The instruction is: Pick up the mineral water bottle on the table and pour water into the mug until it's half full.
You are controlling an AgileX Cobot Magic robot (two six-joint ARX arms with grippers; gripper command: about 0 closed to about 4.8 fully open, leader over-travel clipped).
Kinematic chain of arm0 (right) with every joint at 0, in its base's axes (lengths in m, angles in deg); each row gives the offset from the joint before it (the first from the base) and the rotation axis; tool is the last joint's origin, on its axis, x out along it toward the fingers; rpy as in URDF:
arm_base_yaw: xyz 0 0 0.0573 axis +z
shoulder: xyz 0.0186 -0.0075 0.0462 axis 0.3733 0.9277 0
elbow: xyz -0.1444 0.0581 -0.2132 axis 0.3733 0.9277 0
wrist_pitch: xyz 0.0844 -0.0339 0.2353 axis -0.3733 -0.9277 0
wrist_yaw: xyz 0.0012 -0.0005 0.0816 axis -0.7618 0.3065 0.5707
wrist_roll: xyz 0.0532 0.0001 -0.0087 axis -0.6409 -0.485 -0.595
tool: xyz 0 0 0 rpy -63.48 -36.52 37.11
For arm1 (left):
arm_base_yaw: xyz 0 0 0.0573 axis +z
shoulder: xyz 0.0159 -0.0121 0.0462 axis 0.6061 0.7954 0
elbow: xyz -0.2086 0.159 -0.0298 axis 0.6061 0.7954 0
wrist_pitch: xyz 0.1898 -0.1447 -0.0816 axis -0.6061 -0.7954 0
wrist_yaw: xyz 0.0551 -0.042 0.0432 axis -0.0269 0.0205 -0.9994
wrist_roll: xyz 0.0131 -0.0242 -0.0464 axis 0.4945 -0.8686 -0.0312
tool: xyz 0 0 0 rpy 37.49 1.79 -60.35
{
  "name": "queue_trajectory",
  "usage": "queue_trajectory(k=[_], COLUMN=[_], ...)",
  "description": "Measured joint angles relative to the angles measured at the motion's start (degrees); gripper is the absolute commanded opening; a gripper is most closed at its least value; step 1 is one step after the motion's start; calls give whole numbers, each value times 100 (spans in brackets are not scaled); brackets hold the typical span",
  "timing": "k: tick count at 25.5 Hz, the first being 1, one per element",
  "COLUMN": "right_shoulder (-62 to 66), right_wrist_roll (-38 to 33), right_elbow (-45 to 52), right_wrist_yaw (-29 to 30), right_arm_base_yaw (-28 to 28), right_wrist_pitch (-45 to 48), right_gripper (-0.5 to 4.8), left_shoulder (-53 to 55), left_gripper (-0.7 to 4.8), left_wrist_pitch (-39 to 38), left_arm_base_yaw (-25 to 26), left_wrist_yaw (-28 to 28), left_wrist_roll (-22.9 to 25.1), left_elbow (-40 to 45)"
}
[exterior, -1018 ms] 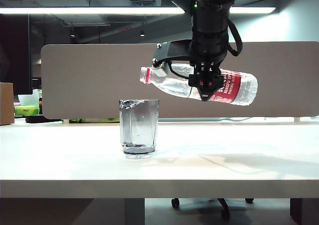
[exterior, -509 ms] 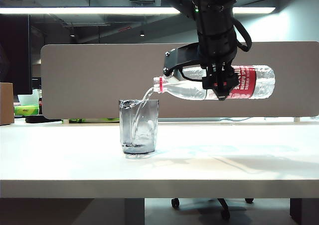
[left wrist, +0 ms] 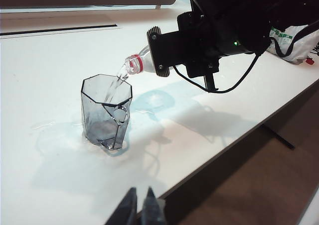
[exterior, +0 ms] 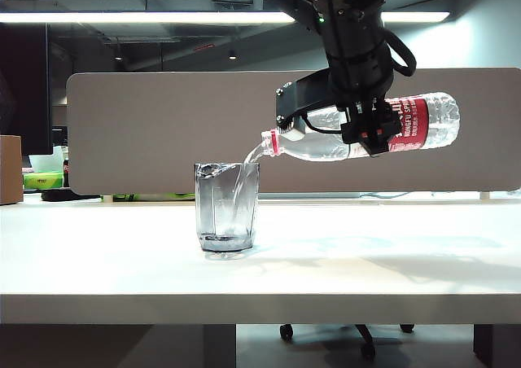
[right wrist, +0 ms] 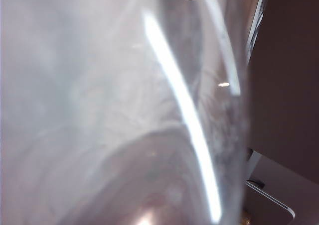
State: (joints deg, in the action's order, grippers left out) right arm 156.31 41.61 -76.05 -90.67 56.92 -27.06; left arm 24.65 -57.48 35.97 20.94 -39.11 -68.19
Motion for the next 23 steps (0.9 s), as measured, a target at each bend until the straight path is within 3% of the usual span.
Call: queue_trajectory(k=[23], right_shoulder=[-9], right_wrist_roll=[636], right_elbow=[-24], right_wrist_yaw=[-393], right_arm_base_yaw=[291], right_wrist_pitch=[595], right_gripper=[215], left_shoulder=[-11], left_gripper=[21], left_wrist_pitch=[0], left_arm_base_yaw=[0], left_wrist_yaw=[-96], left_wrist_roll=[2], left_elbow=[2])
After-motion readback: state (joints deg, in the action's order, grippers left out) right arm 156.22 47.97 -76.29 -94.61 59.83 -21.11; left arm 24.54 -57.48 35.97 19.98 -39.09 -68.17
